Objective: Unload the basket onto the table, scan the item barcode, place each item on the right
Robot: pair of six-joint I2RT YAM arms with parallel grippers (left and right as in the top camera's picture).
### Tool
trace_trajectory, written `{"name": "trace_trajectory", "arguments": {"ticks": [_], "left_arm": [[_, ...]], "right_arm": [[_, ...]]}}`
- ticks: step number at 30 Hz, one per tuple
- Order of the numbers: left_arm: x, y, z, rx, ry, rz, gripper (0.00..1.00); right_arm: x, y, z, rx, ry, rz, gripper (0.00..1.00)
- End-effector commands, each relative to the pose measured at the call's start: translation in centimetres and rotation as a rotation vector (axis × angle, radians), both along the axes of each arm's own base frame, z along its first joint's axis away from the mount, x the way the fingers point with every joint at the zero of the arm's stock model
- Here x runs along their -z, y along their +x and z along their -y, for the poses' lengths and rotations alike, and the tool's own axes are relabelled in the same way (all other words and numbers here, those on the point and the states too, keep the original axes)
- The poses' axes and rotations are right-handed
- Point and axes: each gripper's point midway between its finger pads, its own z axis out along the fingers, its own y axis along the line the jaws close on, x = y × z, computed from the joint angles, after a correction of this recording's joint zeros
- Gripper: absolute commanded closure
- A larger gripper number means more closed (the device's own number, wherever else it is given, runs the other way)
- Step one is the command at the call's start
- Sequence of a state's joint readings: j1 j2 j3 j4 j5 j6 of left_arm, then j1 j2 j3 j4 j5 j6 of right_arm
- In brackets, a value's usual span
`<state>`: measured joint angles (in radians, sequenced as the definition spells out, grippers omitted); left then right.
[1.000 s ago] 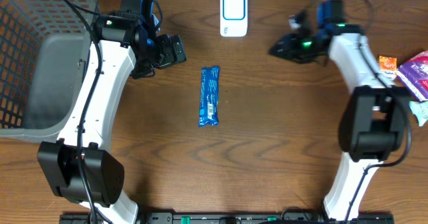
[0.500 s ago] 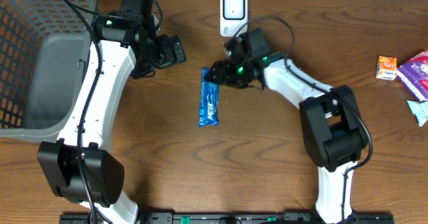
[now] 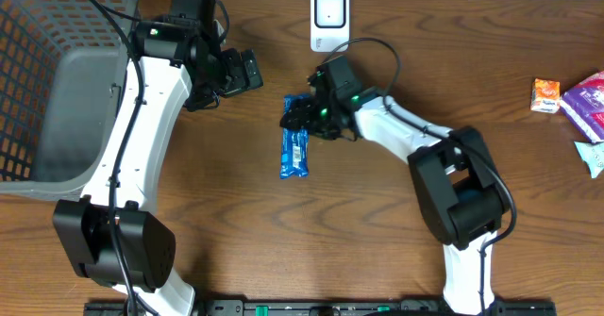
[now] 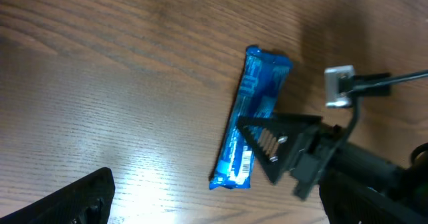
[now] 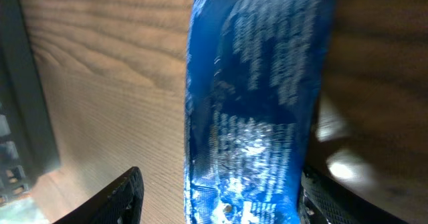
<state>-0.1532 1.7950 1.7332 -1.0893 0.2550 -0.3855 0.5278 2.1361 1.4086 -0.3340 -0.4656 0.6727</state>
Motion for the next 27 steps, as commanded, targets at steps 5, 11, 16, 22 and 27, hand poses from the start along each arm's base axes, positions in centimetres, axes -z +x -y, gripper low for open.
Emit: {"name": "trace_trajectory", "arguments": {"ticks": [5, 11, 16, 22, 27], "left_arm": [[0.0, 0.1, -0.4, 0.001, 0.016, 0.005, 0.02], [0.0, 0.1, -0.4, 0.001, 0.016, 0.005, 0.02], [0.0, 0.1, -0.4, 0.001, 0.016, 0.005, 0.02], [0.0, 0.1, -0.4, 0.001, 0.016, 0.005, 0.02], [0.0, 0.1, -0.4, 0.001, 0.016, 0.005, 0.02]], "right_arm": [[2.4, -1.4, 0.2, 0.059, -0.139, -0.012, 0.34], [3.8, -1.2, 3.5, 0.166, -0.314, -0.013, 0.76], [4.4, -0.8, 6.3, 0.226, -0.409, -0.019, 0.98], [4.9, -0.3, 11.2, 0.311, -0.562, -0.028, 0.98], [4.1, 0.3, 9.5, 0.176, -0.37, -0.059, 0.99]]}}
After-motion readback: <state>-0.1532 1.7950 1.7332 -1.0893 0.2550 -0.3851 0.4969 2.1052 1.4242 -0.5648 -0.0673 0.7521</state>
